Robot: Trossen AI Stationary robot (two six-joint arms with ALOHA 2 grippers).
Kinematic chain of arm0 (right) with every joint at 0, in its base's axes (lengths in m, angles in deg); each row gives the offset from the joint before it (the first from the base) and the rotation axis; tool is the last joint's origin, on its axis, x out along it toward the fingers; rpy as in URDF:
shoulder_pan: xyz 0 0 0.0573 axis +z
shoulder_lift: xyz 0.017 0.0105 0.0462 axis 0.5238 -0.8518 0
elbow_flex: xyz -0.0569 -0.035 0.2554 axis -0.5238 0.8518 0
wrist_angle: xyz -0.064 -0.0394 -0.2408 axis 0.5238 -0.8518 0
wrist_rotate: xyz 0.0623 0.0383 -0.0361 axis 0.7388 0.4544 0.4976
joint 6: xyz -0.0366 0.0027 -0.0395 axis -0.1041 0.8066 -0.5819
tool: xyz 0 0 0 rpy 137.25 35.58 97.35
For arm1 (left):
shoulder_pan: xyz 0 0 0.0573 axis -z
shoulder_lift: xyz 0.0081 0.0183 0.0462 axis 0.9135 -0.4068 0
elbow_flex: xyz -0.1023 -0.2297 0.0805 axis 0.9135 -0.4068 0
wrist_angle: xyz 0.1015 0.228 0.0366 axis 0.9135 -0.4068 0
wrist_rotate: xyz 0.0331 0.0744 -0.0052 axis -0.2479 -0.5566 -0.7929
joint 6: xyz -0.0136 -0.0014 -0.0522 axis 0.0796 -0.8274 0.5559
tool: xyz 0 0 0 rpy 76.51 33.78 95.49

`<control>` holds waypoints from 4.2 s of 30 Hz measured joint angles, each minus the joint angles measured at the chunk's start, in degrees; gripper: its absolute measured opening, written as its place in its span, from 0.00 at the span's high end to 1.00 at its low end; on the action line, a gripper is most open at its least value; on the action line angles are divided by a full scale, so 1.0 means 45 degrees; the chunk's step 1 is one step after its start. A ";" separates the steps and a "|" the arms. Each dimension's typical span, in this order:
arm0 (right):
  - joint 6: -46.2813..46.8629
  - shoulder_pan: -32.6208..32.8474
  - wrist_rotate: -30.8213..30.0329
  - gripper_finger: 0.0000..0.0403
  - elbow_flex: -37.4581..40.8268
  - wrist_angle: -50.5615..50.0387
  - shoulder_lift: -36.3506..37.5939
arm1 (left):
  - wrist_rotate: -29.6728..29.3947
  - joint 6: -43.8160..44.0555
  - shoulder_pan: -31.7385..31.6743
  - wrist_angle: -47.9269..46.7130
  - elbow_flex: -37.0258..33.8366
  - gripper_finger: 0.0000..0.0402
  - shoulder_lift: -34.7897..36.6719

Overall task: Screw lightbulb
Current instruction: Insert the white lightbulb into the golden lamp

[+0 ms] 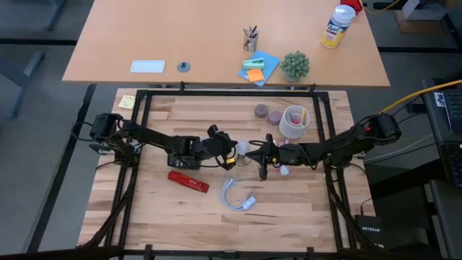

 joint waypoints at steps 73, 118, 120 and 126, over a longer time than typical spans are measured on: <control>0.0272 -0.0005 -0.2358 0.98 0.0000 -0.0313 -0.0005 | 0.1069 -0.0245 -0.1091 0.0371 0.0000 1.00 0.0015; 0.0277 -0.0019 -0.3572 0.98 -0.0005 -0.0384 0.0005 | 0.1243 0.0576 -0.0568 -0.0185 0.0005 1.00 -0.0019; 0.0279 -0.0019 -0.3572 0.98 -0.0005 -0.0387 0.0005 | 0.1206 0.0576 -0.0568 -0.0180 0.0005 1.00 -0.0019; 0.0277 -0.0015 -0.3572 0.98 -0.0005 -0.0393 0.0005 | 0.1151 0.0507 -0.0574 0.0004 0.0005 1.00 -0.0015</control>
